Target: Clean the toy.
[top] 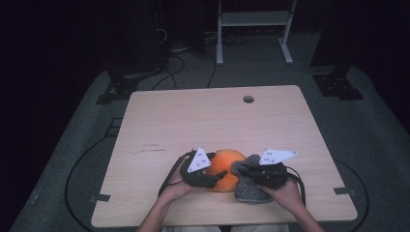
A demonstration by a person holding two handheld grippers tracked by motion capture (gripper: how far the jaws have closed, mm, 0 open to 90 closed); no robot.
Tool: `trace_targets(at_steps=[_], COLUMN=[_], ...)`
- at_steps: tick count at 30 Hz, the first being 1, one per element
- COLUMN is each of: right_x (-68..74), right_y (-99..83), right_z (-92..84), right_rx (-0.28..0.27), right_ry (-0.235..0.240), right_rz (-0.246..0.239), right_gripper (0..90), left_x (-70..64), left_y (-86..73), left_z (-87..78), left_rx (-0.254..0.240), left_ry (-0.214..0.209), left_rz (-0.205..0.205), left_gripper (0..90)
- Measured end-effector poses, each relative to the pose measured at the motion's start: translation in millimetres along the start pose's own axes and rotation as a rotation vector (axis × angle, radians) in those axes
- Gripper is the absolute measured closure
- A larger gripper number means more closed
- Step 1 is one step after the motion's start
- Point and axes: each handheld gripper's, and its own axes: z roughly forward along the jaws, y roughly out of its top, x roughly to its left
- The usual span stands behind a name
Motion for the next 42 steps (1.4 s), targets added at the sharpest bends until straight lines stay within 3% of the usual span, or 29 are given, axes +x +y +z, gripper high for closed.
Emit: trace_targets(at_steps=[5, 10, 12, 14, 16, 17, 19, 22, 24, 26, 30, 34, 35, 40, 42], right_x=[-17.4, -9.7, -9.6, -16.2, -24.7, -28.6, -28.2, -22.0, -19.9, -24.0, -34.0, -28.9, -27.8, -37.8, -41.2], right_y=[-12.5, 2.5, 0.3, -6.3, -14.7, -17.4, -14.2, -3.8, -4.8, -10.5, -17.1, -7.9, -7.0, -18.1, -20.8], right_z=[-5.7, -10.0, -4.3, -3.3, -5.6, -6.9, -10.5, -11.8, -6.1, -3.7, -7.7, -11.6, -10.6, -5.4, -7.9], right_rx=[0.043, -0.039, -0.019, -0.012, 0.040, 0.046, 0.015, -0.054, -0.027, -0.018, 0.031, -0.070, -0.071, 0.003, 0.008], right_ry=[-0.045, -0.013, -0.024, -0.012, -0.058, -0.057, -0.059, -0.026, -0.028, -0.023, -0.069, -0.023, -0.022, -0.064, -0.064], right_rz=[0.070, 0.059, 0.046, 0.086, 0.112, 0.141, 0.134, 0.098, 0.081, 0.118, 0.163, 0.153, 0.150, 0.193, 0.209], right_gripper=[82.1, 82.1, 82.1, 82.1, 82.1, 82.1, 82.1, 82.0, 82.0, 82.0, 82.1, 82.0, 81.9, 82.0, 82.0], left_x=[-1.7, -5.9, -5.4, -4.9, -5.2, -5.5, -5.8, -5.8, -5.6, -6.6, -8.4, -10.9, -11.0, -11.2, -12.0], left_y=[-1.1, -1.3, -2.3, -3.4, -3.3, -3.2, -3.3, -3.7, -4.0, -3.6, -3.3, -2.7, -2.9, -2.1, -2.4], left_z=[0.7, 0.4, -0.3, -1.0, -1.1, -1.0, -1.5, -2.0, -2.1, -1.7, -2.6, -3.7, -3.8, -3.9, -4.6], left_rx=[0.003, 0.010, 0.015, 0.009, 0.006, 0.005, 0.006, 0.005, 0.003, -0.003, -0.008, -0.006, -0.008, -0.013, -0.017], left_ry=[0.006, 0.006, 0.006, 0.002, -0.002, -0.002, -0.006, -0.010, -0.014, -0.014, -0.020, -0.025, -0.029, -0.037, -0.043], left_rz=[0.026, 0.067, 0.075, 0.068, 0.065, 0.066, 0.072, 0.072, 0.073, 0.079, 0.094, 0.122, 0.120, 0.124, 0.124], left_gripper=[31.2, 33.8, 34.1, 34.2, 34.1, 34.2, 34.3, 34.3, 34.3, 34.4, 34.4, 34.7, 34.6, 34.5, 34.4])
